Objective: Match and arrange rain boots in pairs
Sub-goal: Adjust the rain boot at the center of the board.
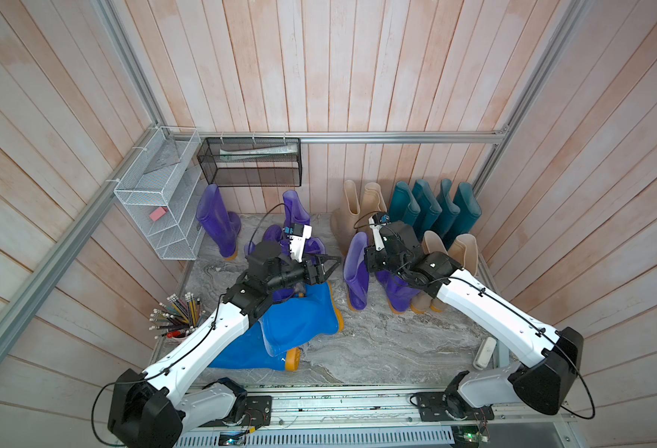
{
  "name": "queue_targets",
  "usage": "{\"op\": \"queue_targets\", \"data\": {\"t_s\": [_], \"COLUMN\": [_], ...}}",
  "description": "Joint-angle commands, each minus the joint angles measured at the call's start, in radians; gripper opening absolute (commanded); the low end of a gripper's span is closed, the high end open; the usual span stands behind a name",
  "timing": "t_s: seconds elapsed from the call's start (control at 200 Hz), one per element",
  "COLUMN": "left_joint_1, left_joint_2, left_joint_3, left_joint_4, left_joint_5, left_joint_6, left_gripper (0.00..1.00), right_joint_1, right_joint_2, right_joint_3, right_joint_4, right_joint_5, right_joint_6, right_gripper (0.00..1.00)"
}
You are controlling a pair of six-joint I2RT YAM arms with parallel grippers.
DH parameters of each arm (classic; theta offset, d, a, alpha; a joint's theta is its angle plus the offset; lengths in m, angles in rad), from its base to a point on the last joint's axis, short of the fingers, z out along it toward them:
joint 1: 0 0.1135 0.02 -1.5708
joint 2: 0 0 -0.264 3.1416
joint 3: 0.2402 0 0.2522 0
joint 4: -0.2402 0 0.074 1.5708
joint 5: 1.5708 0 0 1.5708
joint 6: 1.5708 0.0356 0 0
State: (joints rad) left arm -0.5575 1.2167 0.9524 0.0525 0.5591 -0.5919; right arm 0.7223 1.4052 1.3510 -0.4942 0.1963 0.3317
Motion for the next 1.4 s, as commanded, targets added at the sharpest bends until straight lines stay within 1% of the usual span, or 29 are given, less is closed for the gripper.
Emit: {"op": "queue_targets", "data": {"t_s": [0.0, 0.045, 0.09, 0.165, 0.225, 0.275, 0.35, 0.385, 0.435, 0.53, 0.565, 0.76, 0.84, 0.935, 0.995, 1.035, 1.08, 1.135, 1.16, 1.185, 1.23, 1.28, 1.395], "left_joint_1": [-0.058, -0.077, -0.092, -0.106, -0.117, -0.125, -0.133, -0.136, -0.137, -0.135, -0.131, -0.081, -0.063, -0.04, -0.03, -0.02, 0.001, 0.037, 0.055, 0.075, 0.112, 0.129, 0.142], "left_joint_2": [0.083, 0.117, 0.149, 0.188, 0.193, 0.181, 0.152, 0.136, 0.114, 0.075, 0.066, 0.083, 0.097, 0.089, 0.077, 0.068, 0.054, 0.034, 0.024, 0.014, 0.002, -0.001, 0.043], "left_joint_3": [0.074, 0.094, 0.119, 0.155, 0.153, 0.148, 0.147, 0.154, 0.171, 0.193, 0.198, 0.225, 0.241, 0.238, 0.234, 0.228, 0.209, 0.17, 0.149, 0.128, 0.077, 0.041, 0.027], "left_joint_4": [0.024, 0.024, 0.0, -0.066, -0.073, -0.072, -0.057, -0.058, -0.078, -0.142, -0.169, -0.283, -0.338, -0.361, -0.387, -0.407, -0.421, -0.424, -0.419, -0.405, -0.364, -0.329, -0.316], "left_joint_5": [0.063, 0.066, 0.048, -0.012, -0.048, -0.073, -0.079, -0.083, -0.101, -0.199, -0.229, -0.293, -0.375, -0.412, -0.468, -0.503, -0.53, -0.516, -0.497, -0.454, -0.354, -0.272, -0.198], "left_joint_6": [-0.02, -0.02, -0.005, 0.024, 0.033, 0.03, 0.03, 0.033, 0.046, 0.092, 0.109, 0.174, 0.195, 0.208, 0.215, 0.215, 0.197, 0.168, 0.152, 0.136, 0.112, 0.098, 0.096], "left_gripper": [0.75, 0.75, 0.71, 0.62, 0.54, 0.53, 0.53, 0.55, 0.6, 0.72, 0.74, 0.76, 0.76, 0.76, 0.76, 0.77, 0.76, 0.76, 0.76, 0.75, 0.74, 0.73, 0.73], "right_joint_1": [-0.009, -0.01, -0.011, -0.01, -0.013, -0.019, -0.024, -0.026, -0.026, -0.029, -0.029, -0.029, -0.029, -0.029, -0.02, 0.0, 0.039, 0.106, 0.134, 0.155, 0.18, 0.183, 0.183], "right_joint_2": [-0.022, -0.027, -0.035, -0.051, -0.068, -0.079, -0.085, -0.083, -0.079, -0.065, -0.059, -0.054, -0.058, -0.064, -0.064, -0.059, -0.049, -0.029, -0.018, -0.009, -0.002, -0.004, -0.023], "right_joint_3": [0.011, 0.005, -0.003, -0.017, -0.035, -0.043, -0.05, -0.049, -0.048, -0.052, -0.05, -0.063, -0.067, -0.073, -0.075, -0.073, -0.07, -0.06, -0.055, -0.055, -0.06, -0.075, -0.084], "right_joint_4": [0.016, 0.024, 0.034, 0.041, 0.048, 0.052, 0.06, 0.062, 0.066, 0.072, 0.072, 0.093, 0.097, 0.098, 0.097, 0.094, 0.085, 0.07, 0.063, 0.056, 0.055, 0.067, 0.082], "right_joint_5": [-0.045, -0.06, -0.076, -0.076, -0.073, -0.078, -0.087, -0.092, -0.1, -0.107, -0.108, -0.117, -0.119, -0.131, -0.139, -0.134, -0.098, -0.033, -0.003, 0.02, 0.046, 0.045, 0.045], "right_joint_6": [-0.004, 0.003, 0.007, 0.008, 0.007, 0.007, 0.004, 0.001, -0.003, -0.014, -0.016, -0.011, -0.008, -0.003, 0.002, 0.0, -0.01, -0.027, -0.033, -0.038, -0.04, -0.026, -0.016], "right_gripper": [0.13, 0.13, 0.13, 0.13, 0.13, 0.14, 0.14, 0.14, 0.14, 0.14, 0.14, 0.14, 0.14, 0.14, 0.21, 0.28, 0.38, 0.49, 0.52, 0.55, 0.58, 0.59, 0.61]}}
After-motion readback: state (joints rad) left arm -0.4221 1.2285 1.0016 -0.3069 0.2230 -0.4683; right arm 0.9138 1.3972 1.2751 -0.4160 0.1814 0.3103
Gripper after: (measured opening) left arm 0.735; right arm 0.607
